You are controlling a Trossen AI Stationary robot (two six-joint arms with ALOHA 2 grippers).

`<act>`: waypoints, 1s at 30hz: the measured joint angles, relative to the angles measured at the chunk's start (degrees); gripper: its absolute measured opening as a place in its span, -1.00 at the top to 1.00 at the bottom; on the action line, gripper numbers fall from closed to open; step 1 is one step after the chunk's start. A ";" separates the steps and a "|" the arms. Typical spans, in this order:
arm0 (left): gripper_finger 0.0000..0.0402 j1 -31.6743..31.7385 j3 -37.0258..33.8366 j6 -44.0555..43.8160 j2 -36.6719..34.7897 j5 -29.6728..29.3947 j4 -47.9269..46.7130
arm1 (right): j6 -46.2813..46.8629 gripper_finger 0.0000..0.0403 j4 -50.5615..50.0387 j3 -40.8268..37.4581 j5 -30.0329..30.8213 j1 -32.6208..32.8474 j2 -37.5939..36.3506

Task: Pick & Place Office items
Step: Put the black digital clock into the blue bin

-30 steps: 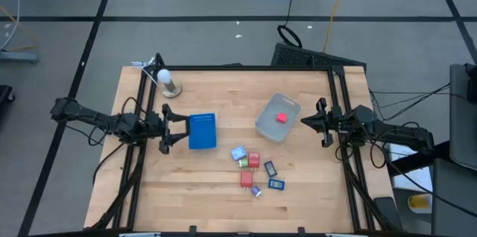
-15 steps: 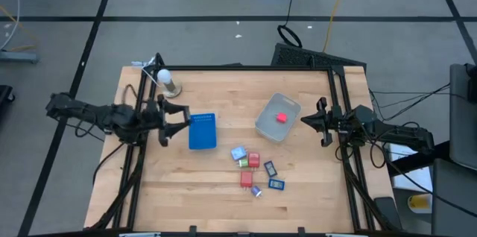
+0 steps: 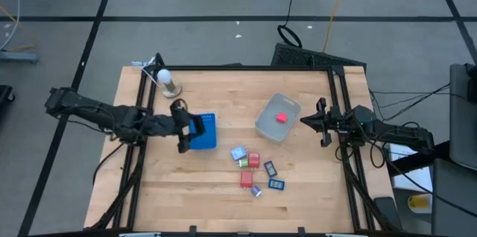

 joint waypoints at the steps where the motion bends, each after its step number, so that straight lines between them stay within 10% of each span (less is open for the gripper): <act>1: -0.42 0.74 0.02 -0.09 0.97 0.73 -0.04 | 0.00 1.00 -0.02 0.02 0.00 0.00 0.02; 30: -0.42 14.39 0.02 -0.35 27.44 12.87 -1.46 | 0.00 1.00 -0.02 0.00 -0.13 0.00 0.00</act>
